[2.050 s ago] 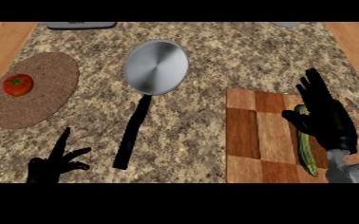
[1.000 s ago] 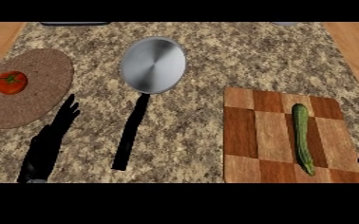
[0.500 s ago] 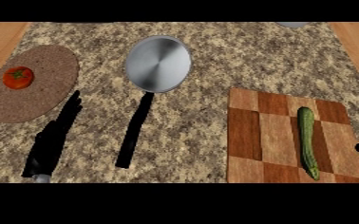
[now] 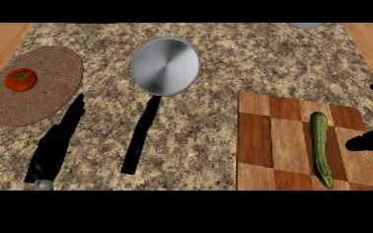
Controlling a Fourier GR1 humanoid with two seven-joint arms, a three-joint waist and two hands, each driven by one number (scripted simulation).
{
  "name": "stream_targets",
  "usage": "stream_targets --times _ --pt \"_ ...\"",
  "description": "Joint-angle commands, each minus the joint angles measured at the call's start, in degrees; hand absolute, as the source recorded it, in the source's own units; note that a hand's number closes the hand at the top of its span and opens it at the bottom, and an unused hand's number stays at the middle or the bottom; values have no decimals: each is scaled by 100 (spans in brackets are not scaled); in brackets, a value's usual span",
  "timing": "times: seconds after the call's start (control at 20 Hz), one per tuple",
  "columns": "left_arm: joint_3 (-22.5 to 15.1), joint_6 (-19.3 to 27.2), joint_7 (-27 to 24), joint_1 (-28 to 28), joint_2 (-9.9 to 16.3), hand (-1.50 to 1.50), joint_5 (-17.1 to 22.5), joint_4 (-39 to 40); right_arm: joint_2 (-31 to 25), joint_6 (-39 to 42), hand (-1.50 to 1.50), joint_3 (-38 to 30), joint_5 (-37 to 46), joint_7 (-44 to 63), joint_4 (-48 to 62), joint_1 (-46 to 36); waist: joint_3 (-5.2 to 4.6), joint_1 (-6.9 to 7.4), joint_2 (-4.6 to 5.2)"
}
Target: Pick the squash from the cutting board and place it in the pan
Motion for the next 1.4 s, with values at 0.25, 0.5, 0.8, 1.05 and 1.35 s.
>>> stream_targets --times 0.25,0.5,0.8,1.05,1.35 --pt "-64 51 -95 -60 -307 0 -233 374 359 965 -150 515 -201 1179 578 -966 -4 -18 4" --pt "64 -16 -6 268 -260 0 -226 -97 552 1154 -150 516 -166 1192 786 -1150 0 -37 -14" --pt "186 -116 -254 7 -297 0 -254 348 803 1192 -150 1005 219 936 1386 -1098 -1 -59 2" --pt "348 -296 -131 -42 -217 0 -178 260 1087 1015 -150 1193 377 1233 1354 -1139 -1 -61 -10" --pt "387 -398 47 -18 -199 0 -239 -29 1575 772 -150 1427 736 1450 1458 -1196 -1 -55 -14"
